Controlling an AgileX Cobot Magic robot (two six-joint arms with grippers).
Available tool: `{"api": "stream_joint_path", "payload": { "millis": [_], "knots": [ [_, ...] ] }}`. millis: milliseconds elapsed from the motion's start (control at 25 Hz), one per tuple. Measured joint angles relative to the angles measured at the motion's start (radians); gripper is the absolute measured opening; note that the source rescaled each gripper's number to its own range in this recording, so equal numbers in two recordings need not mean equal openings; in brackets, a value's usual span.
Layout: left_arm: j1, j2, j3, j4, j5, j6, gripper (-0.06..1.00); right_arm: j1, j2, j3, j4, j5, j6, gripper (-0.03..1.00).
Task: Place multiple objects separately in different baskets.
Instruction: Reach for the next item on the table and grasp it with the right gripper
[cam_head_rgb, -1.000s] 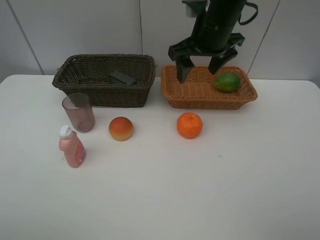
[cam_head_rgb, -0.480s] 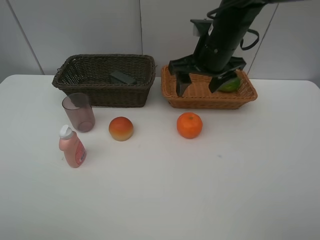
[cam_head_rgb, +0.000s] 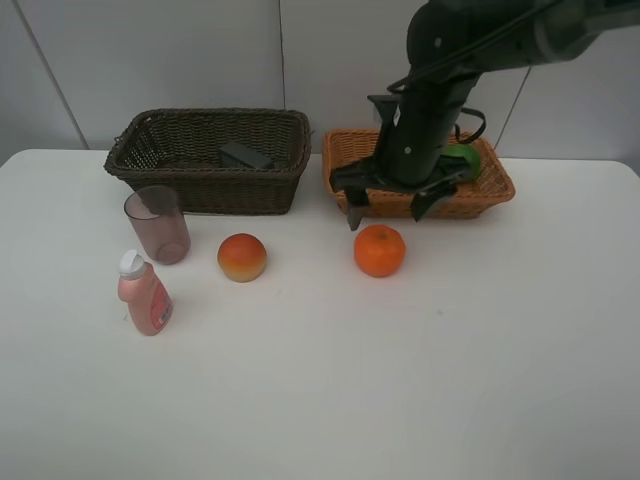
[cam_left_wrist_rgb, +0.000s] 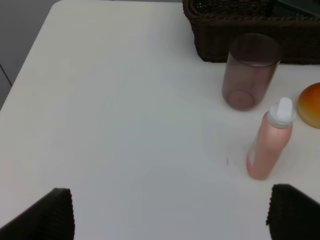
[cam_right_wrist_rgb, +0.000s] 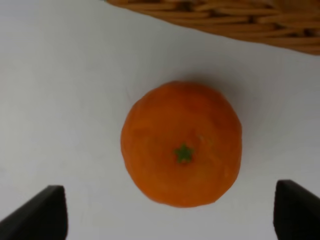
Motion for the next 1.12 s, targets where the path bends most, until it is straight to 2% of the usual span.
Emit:
{"api": "stream_joint_path", "payload": {
  "millis": [120,280,1120],
  "knots": [
    [0.000,0.000,0.000,0.000,0.000,0.000,1.00,0.000,0.016,0.000,-0.004,-0.015,0.000,0.89],
    [0.000,0.000,0.000,0.000,0.000,0.000,1.00,0.000,0.042,0.000,-0.003,-0.022,0.000,0.91],
    [0.000,0.000,0.000,0.000,0.000,0.000,1.00,0.000,0.102,0.000,-0.030,-0.078,0.000,0.91]
  ]
}}
